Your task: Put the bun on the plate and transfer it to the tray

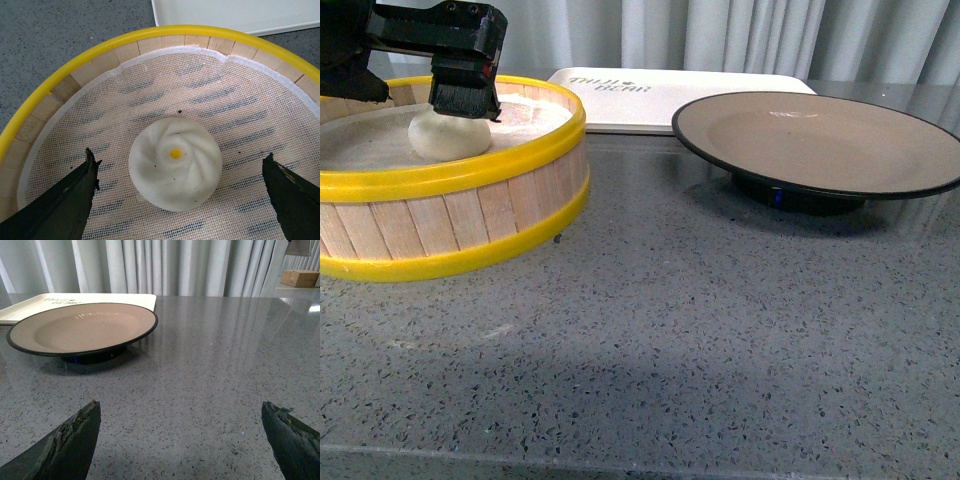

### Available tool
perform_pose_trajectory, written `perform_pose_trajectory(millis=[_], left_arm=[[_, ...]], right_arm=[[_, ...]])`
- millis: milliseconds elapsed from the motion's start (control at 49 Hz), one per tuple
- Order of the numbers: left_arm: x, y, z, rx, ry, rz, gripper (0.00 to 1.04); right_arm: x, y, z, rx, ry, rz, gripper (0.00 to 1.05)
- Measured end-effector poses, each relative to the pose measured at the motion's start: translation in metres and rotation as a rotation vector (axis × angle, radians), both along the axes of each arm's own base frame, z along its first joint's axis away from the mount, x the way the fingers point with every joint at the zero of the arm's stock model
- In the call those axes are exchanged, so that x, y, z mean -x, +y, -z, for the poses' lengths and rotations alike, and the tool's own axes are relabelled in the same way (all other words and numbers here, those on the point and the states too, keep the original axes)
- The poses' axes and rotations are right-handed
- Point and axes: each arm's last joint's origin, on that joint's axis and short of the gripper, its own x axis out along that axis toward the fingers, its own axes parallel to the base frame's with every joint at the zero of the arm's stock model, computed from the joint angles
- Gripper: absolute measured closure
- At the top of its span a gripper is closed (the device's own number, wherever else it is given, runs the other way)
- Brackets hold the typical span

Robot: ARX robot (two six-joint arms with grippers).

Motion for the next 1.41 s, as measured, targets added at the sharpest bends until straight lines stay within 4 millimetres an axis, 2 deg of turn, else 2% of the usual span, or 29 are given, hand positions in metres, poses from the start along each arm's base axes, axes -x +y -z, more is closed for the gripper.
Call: perform_pose_trajectory(millis=[204,265,551,633,776,1000,1102,1224,1347,1408], left_arm=[[0.001,-0.005,0.002,-0.03,-0.008,0.037,0.07],[0.001,-0.005,0.003,-0.033,-0.007,0.041,0.13],[0.0,-0.006,0.006,-0.039,0.005,0.05,0.63],[-0.001,-0.006,0.006,-0.039,0.006,0.055,0.81],[-0.001,-0.008,0.007,-0.036,0.008,0.064,1.02],[-0.003,-0.009,0.004,-0.03,0.009,0.079,1.01],[-0.004,-0.009,-0.003,-0.021,0.003,0.09,1.01],[-0.007,-0.007,-0.024,-0.013,-0.032,0.091,1.01],[-0.006,-0.009,-0.059,-0.003,-0.101,0.1,1.01],[-0.006,-0.012,-0.068,0.001,-0.118,0.107,1.01]], right_arm=[[0.0,0.0,0.0,0.0,0.0,0.0,0.08],[0.0,0.0,0.0,0.0,0.0,0.0,0.08],[0.0,0.0,0.0,0.0,0.0,0.0,0.08],[0.0,0.0,0.0,0.0,0.0,0.0,0.08],[0.0,0.0,0.0,0.0,0.0,0.0,0.08],[0.0,0.0,0.0,0.0,0.0,0.0,0.08],[0.0,0.0,0.0,0.0,0.0,0.0,0.08],[0.0,0.0,0.0,0.0,0.0,0.0,0.08],[0.0,0.0,0.0,0.0,0.0,0.0,0.08],[0.0,0.0,0.0,0.0,0.0,0.0,0.08]])
